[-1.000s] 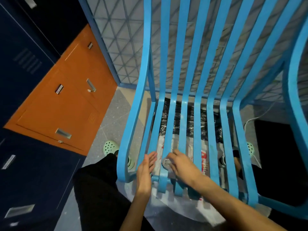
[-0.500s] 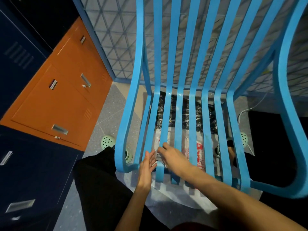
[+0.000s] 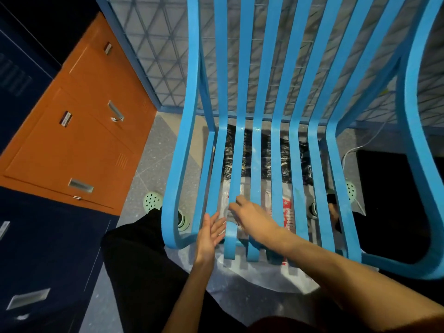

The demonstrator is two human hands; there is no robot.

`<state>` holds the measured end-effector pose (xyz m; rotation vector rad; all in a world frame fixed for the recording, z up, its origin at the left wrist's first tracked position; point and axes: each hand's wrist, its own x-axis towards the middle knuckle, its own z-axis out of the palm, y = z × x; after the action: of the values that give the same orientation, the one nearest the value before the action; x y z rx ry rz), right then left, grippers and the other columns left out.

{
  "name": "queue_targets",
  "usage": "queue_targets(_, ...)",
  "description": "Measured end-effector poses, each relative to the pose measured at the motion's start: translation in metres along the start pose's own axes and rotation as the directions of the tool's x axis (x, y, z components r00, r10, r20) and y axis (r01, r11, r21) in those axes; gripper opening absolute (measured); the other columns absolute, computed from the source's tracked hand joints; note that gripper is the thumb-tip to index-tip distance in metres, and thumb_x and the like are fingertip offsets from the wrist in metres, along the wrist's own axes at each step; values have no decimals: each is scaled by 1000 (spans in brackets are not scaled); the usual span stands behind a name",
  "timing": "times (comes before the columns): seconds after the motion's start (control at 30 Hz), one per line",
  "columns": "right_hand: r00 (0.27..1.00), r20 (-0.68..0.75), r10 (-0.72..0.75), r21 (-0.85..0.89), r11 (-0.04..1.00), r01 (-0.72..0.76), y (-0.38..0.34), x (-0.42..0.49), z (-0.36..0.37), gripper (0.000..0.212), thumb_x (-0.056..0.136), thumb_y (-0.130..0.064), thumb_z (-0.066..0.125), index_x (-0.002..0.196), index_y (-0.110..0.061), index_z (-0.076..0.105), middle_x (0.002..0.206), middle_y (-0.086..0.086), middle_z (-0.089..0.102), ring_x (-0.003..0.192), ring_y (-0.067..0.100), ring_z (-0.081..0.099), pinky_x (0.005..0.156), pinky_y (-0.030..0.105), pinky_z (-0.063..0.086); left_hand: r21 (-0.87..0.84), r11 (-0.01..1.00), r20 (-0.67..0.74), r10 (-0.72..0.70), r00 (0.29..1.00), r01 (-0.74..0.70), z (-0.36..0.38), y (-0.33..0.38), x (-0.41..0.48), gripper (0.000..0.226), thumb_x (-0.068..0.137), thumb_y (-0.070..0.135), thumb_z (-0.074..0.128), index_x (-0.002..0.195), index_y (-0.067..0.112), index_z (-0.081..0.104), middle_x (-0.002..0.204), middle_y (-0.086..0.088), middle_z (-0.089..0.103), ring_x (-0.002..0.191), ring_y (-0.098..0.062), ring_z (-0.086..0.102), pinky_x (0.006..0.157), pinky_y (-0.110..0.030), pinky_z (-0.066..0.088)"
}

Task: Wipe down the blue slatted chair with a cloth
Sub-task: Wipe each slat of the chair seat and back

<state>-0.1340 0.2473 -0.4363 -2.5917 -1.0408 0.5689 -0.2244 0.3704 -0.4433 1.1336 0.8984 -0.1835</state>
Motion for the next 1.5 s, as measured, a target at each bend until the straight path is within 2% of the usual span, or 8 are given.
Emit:
queue_targets(0.17, 979, 92, -180, 51, 983, 176, -2, -39, 16, 25, 95, -19, 56, 119, -20, 50, 112, 3, 47, 93, 19, 52, 83, 32, 47, -59, 998, 11, -28, 1000, 29, 0, 0, 6, 60, 101, 47, 20, 138, 7, 46, 131, -16, 58, 116, -27, 57, 106, -39, 40)
queue_targets(0.43, 999, -36, 9, 15, 1000, -9, 27, 34, 0, 12, 94, -7, 51, 102, -15, 52, 100, 5, 47, 78, 26, 58, 71, 43, 53, -81, 996, 29, -36, 999, 39, 4, 10, 20, 61, 100, 49, 24, 140, 7, 44, 135, -15, 56, 124, -26, 54, 108, -36, 38)
queue_targets(0.63, 963, 133, -233, 88, 971, 222, 11, -12, 4, 19, 96, -22, 57, 114, -20, 53, 111, 1, 51, 89, 10, 47, 85, 27, 47, -44, 998, 54, -38, 998, 40, 12, 15, 31, 61, 99, 50, 21, 141, 12, 44, 141, -10, 52, 131, -25, 48, 112, -36, 32)
queue_targets(0.9, 999, 9, -31, -50, 998, 31, 40, 69, -24, 11, 92, -5, 49, 101, -9, 54, 99, 9, 46, 78, 31, 57, 68, 46, 50, -9, 998, 44, -65, 997, 66, 16, 20, 42, 61, 100, 49, 20, 141, 11, 45, 141, -9, 52, 130, -24, 49, 111, -36, 33)
queue_targets(1.1, 938, 202, -282, 102, 959, 266, 13, 7, -14, 23, 97, -20, 54, 119, -23, 54, 109, -2, 51, 86, 5, 47, 72, 13, 38, -139, 981, 85, -122, 989, 133, 19, 28, 49, 58, 101, 46, 22, 144, 10, 38, 149, -10, 42, 139, -27, 38, 116, -39, 24)
queue_targets(1.2, 933, 212, -292, 11, 955, 296, 30, 18, -20, 16, 96, -23, 54, 112, -25, 52, 103, -2, 50, 85, 11, 53, 73, 23, 48, -151, 979, 103, -121, 987, 136, 19, 30, 50, 61, 101, 47, 18, 146, 10, 35, 150, -10, 40, 140, -25, 35, 116, -37, 22)
queue_targets(1.3, 989, 79, -126, -101, 986, 134, 48, 56, -25, 9, 96, -13, 53, 104, -16, 55, 98, 4, 48, 80, 24, 57, 68, 39, 51, -122, 985, 96, -114, 989, 126, 19, 30, 47, 63, 101, 50, 17, 146, 10, 35, 148, -10, 44, 133, -21, 42, 116, -36, 24)
queue_targets(1.5, 985, 47, -166, -67, 983, 169, 23, 39, -16, 14, 95, -14, 55, 110, -14, 55, 102, 5, 50, 84, 17, 53, 75, 34, 53, -109, 988, 84, -104, 991, 113, 17, 31, 44, 63, 101, 51, 18, 145, 10, 37, 150, -12, 40, 140, -27, 36, 117, -38, 23)
